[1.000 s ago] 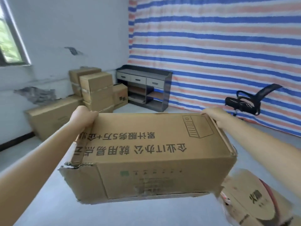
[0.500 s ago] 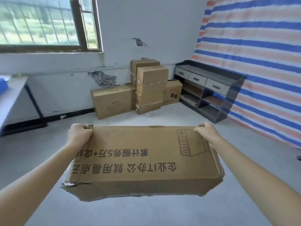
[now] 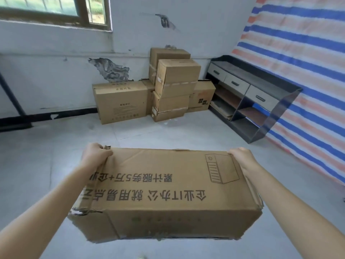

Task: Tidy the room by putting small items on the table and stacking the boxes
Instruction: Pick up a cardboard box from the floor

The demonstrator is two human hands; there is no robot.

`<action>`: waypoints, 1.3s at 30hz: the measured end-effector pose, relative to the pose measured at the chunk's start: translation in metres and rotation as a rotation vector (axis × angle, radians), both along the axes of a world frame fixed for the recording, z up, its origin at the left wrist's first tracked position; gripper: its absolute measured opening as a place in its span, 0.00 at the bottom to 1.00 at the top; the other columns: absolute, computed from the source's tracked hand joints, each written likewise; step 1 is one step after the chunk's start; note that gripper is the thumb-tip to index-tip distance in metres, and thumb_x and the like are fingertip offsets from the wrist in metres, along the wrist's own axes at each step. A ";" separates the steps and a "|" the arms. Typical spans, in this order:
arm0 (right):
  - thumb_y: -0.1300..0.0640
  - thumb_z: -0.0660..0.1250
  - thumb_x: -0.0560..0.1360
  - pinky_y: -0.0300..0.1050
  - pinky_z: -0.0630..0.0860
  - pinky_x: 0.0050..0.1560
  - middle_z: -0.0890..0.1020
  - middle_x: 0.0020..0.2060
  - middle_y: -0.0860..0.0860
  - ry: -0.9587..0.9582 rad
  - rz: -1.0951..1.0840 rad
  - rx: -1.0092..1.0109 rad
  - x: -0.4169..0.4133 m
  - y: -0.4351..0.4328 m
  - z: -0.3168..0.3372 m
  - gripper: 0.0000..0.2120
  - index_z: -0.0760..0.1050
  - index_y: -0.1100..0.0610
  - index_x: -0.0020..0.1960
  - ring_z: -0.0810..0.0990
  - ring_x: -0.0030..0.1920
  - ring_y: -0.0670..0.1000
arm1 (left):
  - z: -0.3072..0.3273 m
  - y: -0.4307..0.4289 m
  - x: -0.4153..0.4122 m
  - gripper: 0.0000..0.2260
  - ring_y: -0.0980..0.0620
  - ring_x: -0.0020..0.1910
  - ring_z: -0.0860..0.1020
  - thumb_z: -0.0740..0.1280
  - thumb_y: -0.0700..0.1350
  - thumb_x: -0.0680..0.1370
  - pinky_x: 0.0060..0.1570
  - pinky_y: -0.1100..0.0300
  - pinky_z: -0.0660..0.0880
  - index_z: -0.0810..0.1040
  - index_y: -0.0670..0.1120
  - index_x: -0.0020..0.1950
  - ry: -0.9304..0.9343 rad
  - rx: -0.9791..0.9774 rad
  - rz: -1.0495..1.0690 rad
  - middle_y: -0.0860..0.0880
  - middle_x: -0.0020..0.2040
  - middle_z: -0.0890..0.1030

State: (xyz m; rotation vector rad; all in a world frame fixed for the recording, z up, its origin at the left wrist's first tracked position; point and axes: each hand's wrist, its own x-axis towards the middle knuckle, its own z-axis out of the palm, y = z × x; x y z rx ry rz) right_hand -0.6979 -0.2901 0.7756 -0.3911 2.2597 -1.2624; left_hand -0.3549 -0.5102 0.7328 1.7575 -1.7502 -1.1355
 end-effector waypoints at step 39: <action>0.63 0.63 0.76 0.42 0.66 0.51 0.77 0.47 0.55 -0.093 0.380 0.121 -0.394 -0.444 -0.074 0.02 0.74 0.62 0.46 0.73 0.51 0.52 | -0.055 -0.321 -0.360 0.11 0.44 0.35 0.68 0.62 0.46 0.73 0.33 0.57 0.62 0.72 0.41 0.34 0.008 0.027 0.534 0.41 0.33 0.72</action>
